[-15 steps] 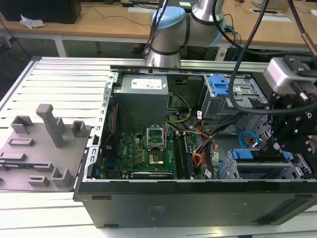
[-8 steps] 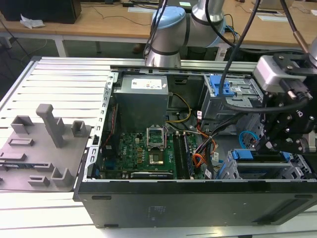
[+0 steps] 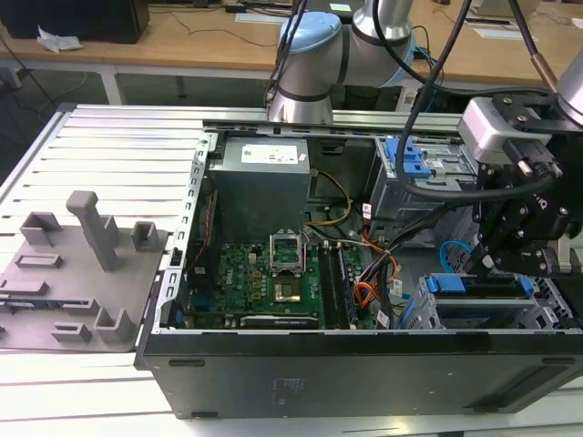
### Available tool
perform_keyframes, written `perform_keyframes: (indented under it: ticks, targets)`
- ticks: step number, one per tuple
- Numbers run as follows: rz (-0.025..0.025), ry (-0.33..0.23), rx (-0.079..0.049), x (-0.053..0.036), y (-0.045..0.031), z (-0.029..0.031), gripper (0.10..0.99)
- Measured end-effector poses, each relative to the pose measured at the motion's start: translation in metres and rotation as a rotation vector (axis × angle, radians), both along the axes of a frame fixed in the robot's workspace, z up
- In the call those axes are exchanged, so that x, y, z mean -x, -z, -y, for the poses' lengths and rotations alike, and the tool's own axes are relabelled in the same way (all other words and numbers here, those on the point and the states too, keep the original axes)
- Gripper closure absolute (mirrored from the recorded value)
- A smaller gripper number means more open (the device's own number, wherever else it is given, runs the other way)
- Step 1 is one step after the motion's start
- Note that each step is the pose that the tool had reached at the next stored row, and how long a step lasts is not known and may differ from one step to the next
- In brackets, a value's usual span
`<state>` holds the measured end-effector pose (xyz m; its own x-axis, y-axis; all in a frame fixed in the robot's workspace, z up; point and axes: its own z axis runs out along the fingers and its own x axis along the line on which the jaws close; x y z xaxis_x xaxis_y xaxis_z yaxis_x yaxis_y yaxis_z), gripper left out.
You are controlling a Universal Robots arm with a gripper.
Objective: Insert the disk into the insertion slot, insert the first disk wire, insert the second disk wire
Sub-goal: 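Insert the second disk wire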
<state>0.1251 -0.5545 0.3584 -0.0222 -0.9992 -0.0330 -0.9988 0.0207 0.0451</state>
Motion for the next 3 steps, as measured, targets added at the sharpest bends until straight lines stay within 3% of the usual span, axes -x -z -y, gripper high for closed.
perform_keyframes:
  ticks: [3]
  targets:
    - [0.0, 0.0, 0.0, 0.0001, 0.0, -0.0004, 0.98]
